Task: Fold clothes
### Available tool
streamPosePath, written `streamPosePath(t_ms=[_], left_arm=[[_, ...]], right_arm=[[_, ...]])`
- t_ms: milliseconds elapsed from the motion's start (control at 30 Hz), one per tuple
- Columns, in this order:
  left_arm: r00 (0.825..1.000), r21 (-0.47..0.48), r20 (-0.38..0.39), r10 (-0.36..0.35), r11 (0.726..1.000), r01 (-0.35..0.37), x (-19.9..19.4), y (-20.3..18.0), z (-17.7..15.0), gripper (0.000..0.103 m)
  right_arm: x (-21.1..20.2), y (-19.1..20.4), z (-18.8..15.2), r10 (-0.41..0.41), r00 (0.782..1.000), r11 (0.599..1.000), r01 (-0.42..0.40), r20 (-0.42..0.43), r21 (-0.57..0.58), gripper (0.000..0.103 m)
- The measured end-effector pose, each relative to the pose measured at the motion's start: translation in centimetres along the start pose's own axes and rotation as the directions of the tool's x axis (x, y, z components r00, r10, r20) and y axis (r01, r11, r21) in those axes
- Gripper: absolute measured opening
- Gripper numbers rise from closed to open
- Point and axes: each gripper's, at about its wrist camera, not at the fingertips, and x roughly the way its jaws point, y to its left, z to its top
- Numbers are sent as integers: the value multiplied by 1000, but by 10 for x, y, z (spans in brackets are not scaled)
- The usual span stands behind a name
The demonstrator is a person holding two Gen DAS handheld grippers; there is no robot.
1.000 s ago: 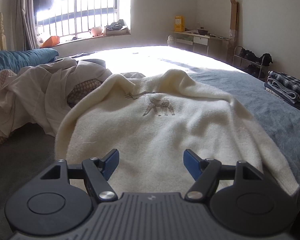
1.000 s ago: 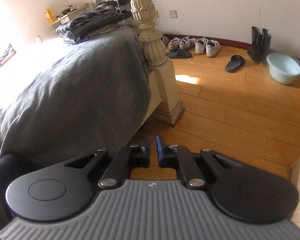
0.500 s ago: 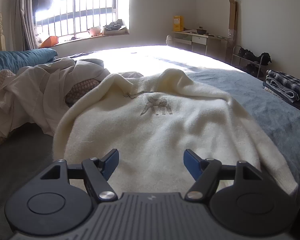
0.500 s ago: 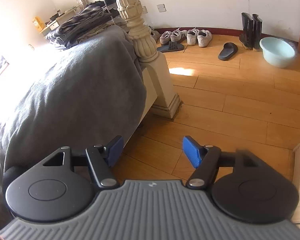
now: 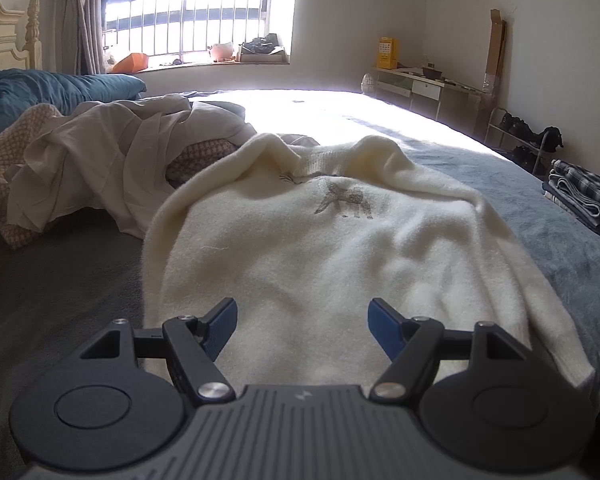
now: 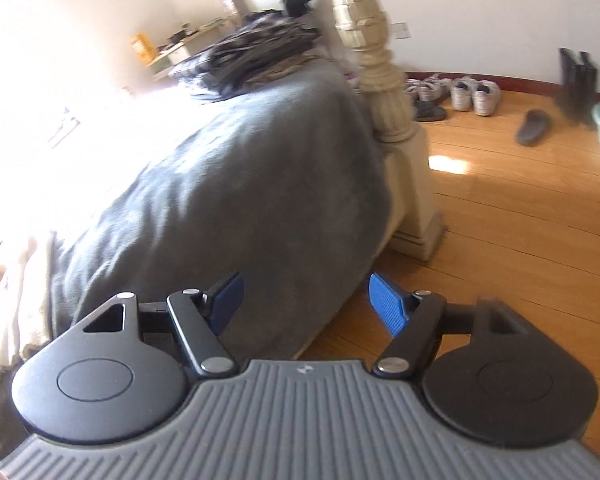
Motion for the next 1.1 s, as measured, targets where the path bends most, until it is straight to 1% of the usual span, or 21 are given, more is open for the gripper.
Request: streamPosePath(t_ms=[67, 133, 200, 267, 300, 333, 400, 433, 500, 567, 600, 700, 733, 767, 800, 833, 867, 933, 967, 1033, 1100], left_arm=[[1000, -33, 8, 3, 999, -3, -11, 11, -9, 74], [1000, -65, 17, 13, 998, -12, -20, 21, -17, 76], [999, -105, 23, 25, 994, -22, -28, 33, -25, 76], [999, -147, 25, 22, 989, -18, -34, 40, -32, 76], [1000, -158, 27, 14, 987, -9, -36, 42, -35, 76], [999, -150, 32, -6, 989, 11, -39, 39, -38, 76], [997, -90, 45, -68, 993, 72, -40, 24, -44, 76], [992, -40, 52, -115, 992, 117, -40, 10, -46, 76], [977, 56, 49, -208, 977, 205, -33, -21, -49, 76], [955, 149, 30, -296, 946, 288, -22, -54, -51, 76], [946, 192, 14, -323, 930, 315, -15, -73, -52, 76], [931, 315, -16, -365, 882, 352, 8, -122, -55, 76], [926, 345, -26, -377, 866, 362, 14, -135, -56, 76], [919, 379, -41, -391, 845, 376, 22, -151, -58, 76], [915, 403, -54, -400, 830, 386, 29, -163, -60, 76], [913, 427, -66, -403, 815, 391, 35, -173, -62, 76], [915, 451, -80, -394, 805, 386, 41, -182, -65, 75], [922, 493, -105, -373, 785, 375, 53, -198, -70, 75], [927, 505, -117, -356, 782, 364, 59, -203, -72, 75], [932, 509, -140, -333, 783, 356, 69, -209, -75, 74], [934, 502, -160, -319, 789, 355, 77, -213, -76, 69]], right_arm=[[20, 37, 5, 93, 995, 994, -94, -30, -52, 70], [41, 83, 10, 209, 975, 971, -216, -71, -105, 70], [61, 130, 13, 325, 937, 931, -341, -127, -134, 70], [79, 176, 14, 409, 893, 884, -438, -188, -160, 70], [87, 197, 12, 423, 882, 867, -461, -208, -190, 70], [95, 218, 11, 437, 870, 848, -483, -229, -219, 70], [110, 259, 9, 455, 848, 807, -522, -271, -277, 70], [117, 275, 8, 450, 845, 790, -528, -291, -311, 70], [131, 298, 7, 429, 845, 773, -526, -320, -354, 70], [148, 314, 5, 392, 843, 766, -520, -367, -378, 69], [155, 317, 3, 370, 841, 765, -517, -394, -384, 69], [167, 322, -8, 320, 833, 755, -512, -451, -411, 66], [168, 324, -11, 311, 834, 748, -510, -456, -424, 60], [168, 325, -13, 308, 833, 735, -516, -460, -441, 50], [167, 328, -16, 312, 831, 718, -524, -460, -459, 42], [165, 330, -18, 317, 829, 701, -532, -460, -475, 24], [161, 331, -18, 324, 829, 685, -538, -456, -492, 14], [155, 337, -14, 322, 846, 653, -524, -425, -547, 10], [151, 339, -8, 323, 856, 642, -511, -403, -571, 10], [145, 340, 11, 328, 877, 626, -480, -351, -614, 10], [141, 342, 42, 325, 909, 614, -413, -261, -672, 10]])
